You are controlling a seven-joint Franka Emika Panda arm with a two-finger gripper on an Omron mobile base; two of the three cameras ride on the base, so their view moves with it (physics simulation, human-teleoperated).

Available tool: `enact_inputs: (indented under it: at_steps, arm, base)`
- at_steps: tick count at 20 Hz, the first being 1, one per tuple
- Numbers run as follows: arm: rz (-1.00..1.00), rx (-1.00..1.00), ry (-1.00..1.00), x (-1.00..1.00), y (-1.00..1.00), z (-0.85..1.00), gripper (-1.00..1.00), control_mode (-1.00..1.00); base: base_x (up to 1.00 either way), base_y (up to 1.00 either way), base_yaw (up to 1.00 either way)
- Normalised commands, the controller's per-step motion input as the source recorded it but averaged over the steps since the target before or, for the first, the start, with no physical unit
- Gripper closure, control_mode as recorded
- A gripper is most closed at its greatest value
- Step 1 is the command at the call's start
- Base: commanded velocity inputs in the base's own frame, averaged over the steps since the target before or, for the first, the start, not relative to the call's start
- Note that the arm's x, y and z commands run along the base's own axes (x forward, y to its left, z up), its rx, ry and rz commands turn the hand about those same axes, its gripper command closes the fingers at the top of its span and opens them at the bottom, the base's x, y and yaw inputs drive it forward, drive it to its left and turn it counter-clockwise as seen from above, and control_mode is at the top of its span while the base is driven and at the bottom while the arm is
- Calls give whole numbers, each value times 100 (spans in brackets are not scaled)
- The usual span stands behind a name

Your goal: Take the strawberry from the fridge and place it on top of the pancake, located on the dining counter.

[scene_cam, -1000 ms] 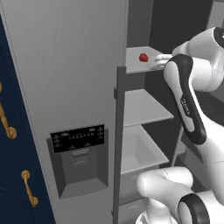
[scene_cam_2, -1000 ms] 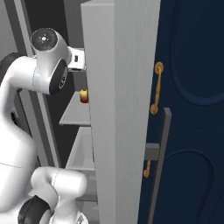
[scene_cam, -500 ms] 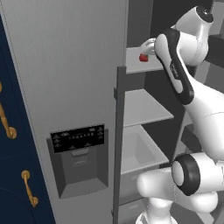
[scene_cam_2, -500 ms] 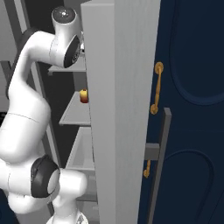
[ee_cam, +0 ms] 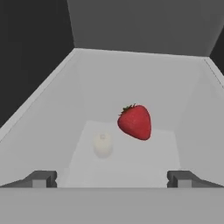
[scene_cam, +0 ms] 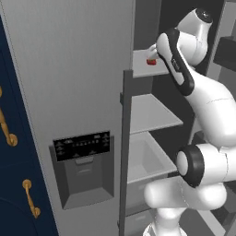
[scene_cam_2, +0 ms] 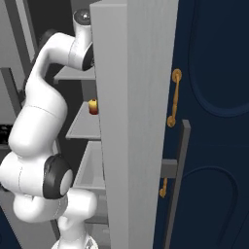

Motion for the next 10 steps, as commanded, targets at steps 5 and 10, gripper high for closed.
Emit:
enact_inputs:
  at_steps: [5, 10]
  arm:
    - [0, -11, 1, 36, 0, -11, -100, -100]
    - [0, -2, 0, 35, 0, -1, -100, -100]
  base:
    - [0, 0, 0]
    - [0, 0, 0]
